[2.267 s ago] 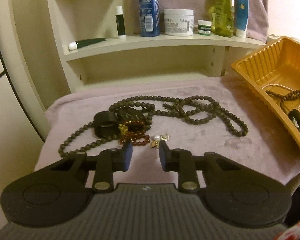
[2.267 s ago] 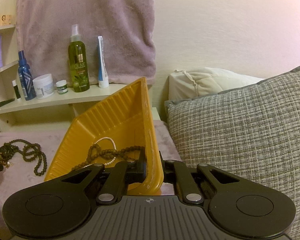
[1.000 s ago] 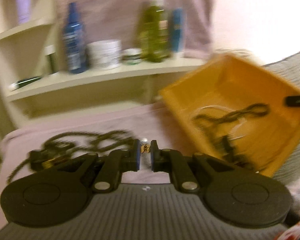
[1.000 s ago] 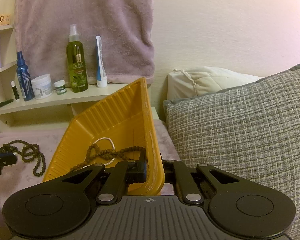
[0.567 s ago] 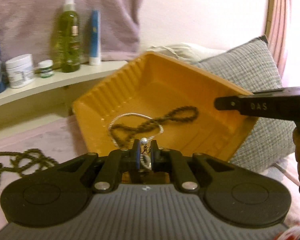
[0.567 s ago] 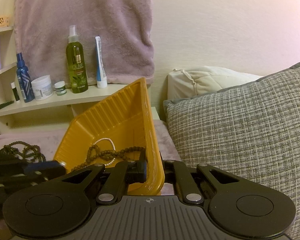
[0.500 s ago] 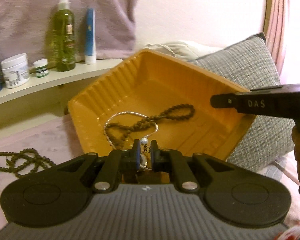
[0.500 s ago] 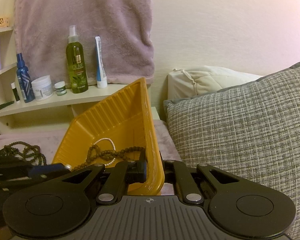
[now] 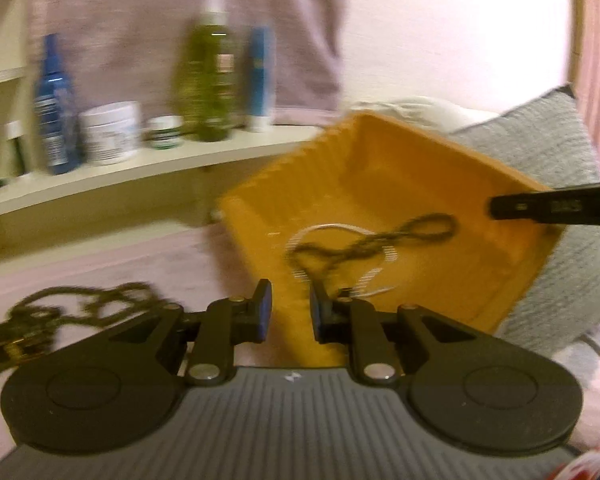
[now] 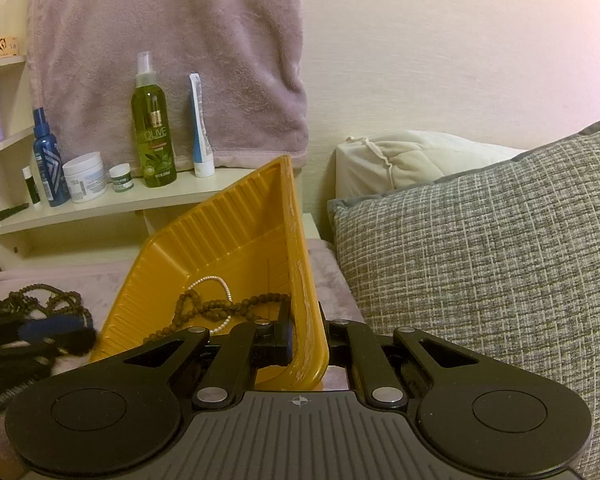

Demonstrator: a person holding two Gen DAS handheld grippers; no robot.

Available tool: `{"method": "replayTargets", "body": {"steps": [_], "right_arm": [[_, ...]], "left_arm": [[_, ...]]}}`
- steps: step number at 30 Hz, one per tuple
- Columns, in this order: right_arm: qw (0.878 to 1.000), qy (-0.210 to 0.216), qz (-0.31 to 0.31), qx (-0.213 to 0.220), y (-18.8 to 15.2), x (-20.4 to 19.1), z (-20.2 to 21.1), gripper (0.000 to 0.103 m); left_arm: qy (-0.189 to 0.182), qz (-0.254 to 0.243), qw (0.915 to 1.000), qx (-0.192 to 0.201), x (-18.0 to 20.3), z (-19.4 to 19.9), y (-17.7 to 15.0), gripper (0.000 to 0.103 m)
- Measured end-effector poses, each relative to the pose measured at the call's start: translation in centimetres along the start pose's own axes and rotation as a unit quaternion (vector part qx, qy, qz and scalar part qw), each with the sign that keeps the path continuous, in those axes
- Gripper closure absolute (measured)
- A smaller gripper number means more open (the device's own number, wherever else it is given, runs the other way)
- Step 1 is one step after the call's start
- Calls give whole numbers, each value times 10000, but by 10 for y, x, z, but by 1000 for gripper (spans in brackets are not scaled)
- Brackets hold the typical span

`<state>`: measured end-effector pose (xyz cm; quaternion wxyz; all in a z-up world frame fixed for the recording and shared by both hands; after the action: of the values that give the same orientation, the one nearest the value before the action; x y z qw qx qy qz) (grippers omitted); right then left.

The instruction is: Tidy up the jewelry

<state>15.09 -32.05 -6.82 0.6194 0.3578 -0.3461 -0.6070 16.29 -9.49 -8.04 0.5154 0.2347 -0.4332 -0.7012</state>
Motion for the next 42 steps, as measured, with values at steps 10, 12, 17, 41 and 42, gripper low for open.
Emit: {"method": "replayTargets", "body": {"steps": [10,12,17,41,42], "right_arm": [[10000,-13,35,-11,-1,-1,-1,96],[10000,-15,35,-12,-2,-1,-1,96],[10000,-32,61,-14,-1,0,-1,96],[9999,-34,90,-31,-1,2,-2,96],[10000,-27,85,-25,-1,3,-2,96]], "left_arm": [[1244,327,9917,42,-89,14,-24,78],[1481,393,9882,24,-105,15,-29,78],[1803,643,9815,35,-138,12,-36,78],[1760,464,9830,-247,-145,-18,-45,94],[1760,451,9830,-249,-144,-18,-45,95]]}}
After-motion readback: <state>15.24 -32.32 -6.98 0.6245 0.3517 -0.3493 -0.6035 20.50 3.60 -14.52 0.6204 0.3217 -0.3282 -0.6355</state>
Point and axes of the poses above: each gripper's, at about its wrist camera, not at the fingertips, and z roughly against the way its jaws point, x to its right, y to its top, the point moved 8 cm from there along -z, roughly the way its jaws point, and after that the axes turned 6 degrees about z, right-handed, at the moved point
